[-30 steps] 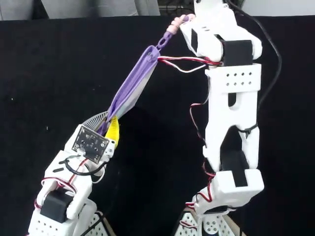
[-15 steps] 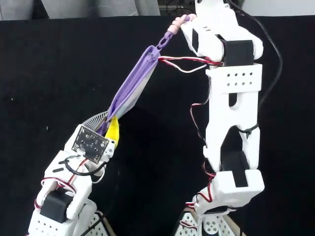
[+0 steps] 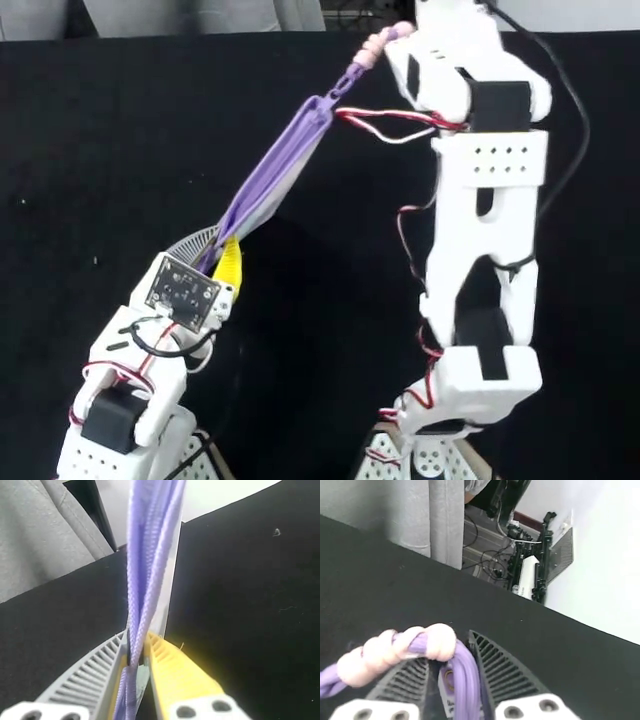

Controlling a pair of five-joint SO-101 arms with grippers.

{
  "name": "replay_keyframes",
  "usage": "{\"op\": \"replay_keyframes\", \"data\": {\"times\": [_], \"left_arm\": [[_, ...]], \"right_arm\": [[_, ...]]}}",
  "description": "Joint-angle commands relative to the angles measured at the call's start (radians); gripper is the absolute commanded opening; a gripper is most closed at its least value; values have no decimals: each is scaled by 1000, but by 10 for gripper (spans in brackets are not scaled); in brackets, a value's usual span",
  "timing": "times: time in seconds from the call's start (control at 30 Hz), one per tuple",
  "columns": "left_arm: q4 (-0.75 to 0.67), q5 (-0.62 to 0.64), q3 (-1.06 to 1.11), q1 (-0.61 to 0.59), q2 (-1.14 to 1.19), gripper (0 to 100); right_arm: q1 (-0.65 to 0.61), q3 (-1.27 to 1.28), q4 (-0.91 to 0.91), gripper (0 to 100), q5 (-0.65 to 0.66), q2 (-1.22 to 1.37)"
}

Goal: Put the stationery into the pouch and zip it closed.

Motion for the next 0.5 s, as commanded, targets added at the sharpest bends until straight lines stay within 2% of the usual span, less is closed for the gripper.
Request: {"op": "replay_keyframes", "data": {"times": [0.0, 0.13, 0.47], "left_arm": [[12, -2, 21, -48, 5, 29], [11, -2, 21, -47, 5, 29], [-31, 0, 24, -53, 5, 49]], "right_arm": [[138, -30, -89, 11, 6, -8], [141, -21, -80, 11, 6, -8], [-5, -30, -8, 11, 8, -12]]}}
